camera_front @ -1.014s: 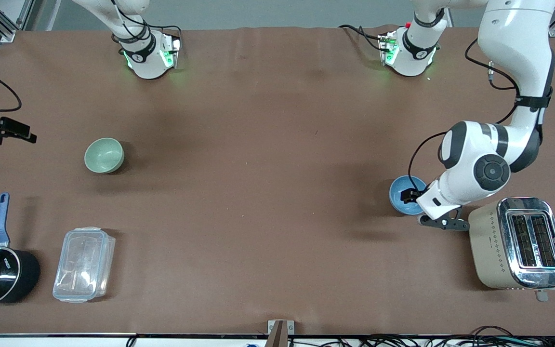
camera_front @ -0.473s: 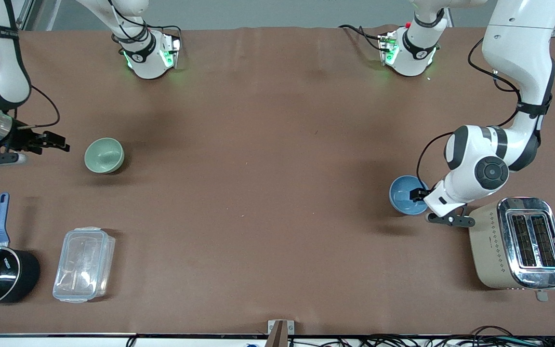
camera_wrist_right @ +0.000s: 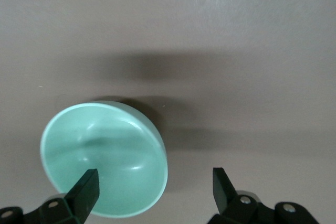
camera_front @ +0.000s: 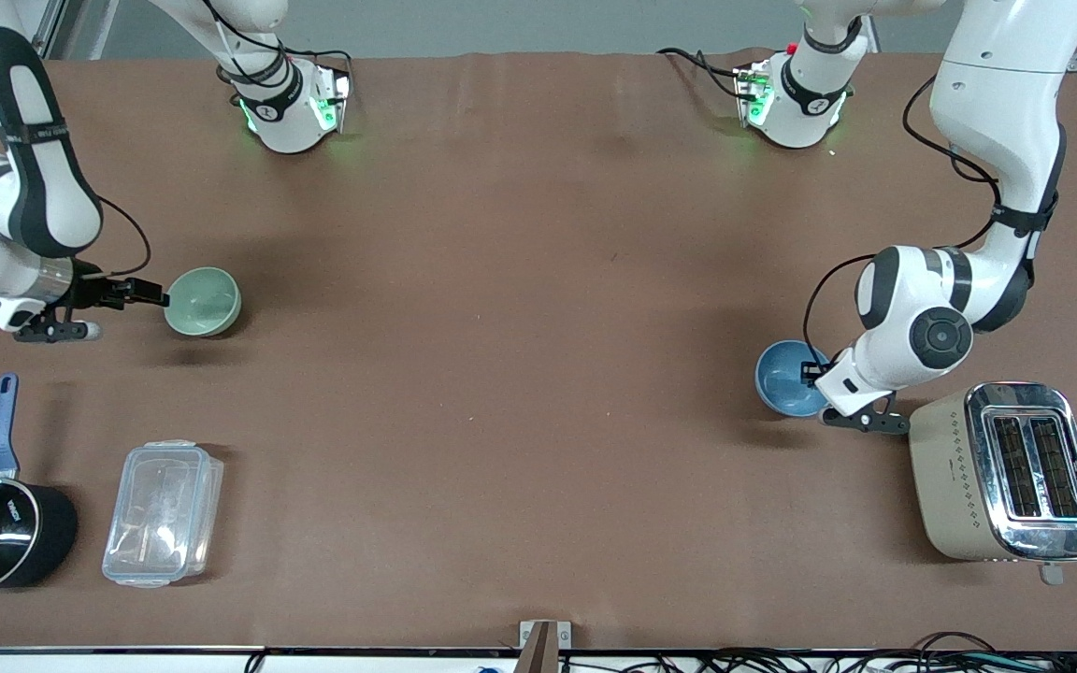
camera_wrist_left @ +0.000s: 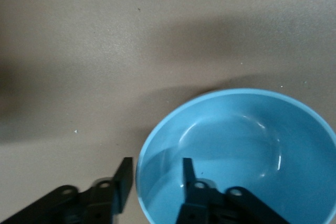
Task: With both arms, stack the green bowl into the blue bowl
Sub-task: 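Grasp the blue bowl with the left gripper while the right gripper reaches, then lift both bowls and carry them toward each other mid-table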
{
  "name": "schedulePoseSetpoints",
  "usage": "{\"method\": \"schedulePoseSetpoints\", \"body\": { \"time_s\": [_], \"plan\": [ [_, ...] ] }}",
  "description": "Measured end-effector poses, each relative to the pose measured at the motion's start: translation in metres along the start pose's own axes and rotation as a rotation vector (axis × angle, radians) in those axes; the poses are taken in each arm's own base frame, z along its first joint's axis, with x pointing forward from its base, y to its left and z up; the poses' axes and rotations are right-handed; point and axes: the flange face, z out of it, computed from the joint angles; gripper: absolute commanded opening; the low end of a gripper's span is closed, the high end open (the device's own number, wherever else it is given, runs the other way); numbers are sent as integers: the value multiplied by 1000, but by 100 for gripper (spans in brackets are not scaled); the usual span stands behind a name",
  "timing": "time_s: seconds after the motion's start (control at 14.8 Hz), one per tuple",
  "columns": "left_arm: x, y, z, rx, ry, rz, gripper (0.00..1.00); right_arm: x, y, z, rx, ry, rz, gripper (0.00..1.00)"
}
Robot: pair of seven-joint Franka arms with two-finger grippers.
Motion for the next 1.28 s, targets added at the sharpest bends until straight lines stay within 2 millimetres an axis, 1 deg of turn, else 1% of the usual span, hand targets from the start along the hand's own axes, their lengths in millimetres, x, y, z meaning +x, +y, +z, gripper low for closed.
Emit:
{"method": "schedulePoseSetpoints", "body": {
  "time_s": [0.14,0.2,0.27,0.34,0.41,0.47,0.54,0.61,0.68,0.74,0.88,1.01,1.15,1.28],
  "plan": [
    [0,1,0,0,0,1,4,2,2,20,20,-17,14,92],
    [0,2,0,-1,2,2,1,2,2,28,29,-28,19,89],
    [1,3,-1,-1,4,3,0,2,2,37,37,-38,24,86],
    [2,5,-3,-3,8,5,0,2,3,45,43,-50,28,76],
    [2,8,-9,-4,13,9,0,2,3,52,47,-59,29,44],
    [3,12,-15,-5,21,11,0,2,3,57,49,-65,29,18],
    [4,21,-20,-11,32,0,0,2,3,59,50,-68,29,11],
    [5,35,-25,-21,42,-17,0,2,3,60,51,-70,29,6],
    [5,56,-32,-36,52,-40,0,2,3,60,51,-69,29,4],
    [5,82,-41,-53,63,-70,0,2,3,60,51,-70,29,2],
    [2,142,-64,-90,64,-136,0,2,2,62,52,-72,28,2],
    [-7,202,-86,-119,54,-193,0,3,2,62,54,-74,28,2],
    [-21,261,-98,-139,53,-238,0,6,1,57,51,-64,23,1],
    [-36,319,-102,-154,51,-282,0,13,-5,43,46,-51,11,1]
  ]
}}
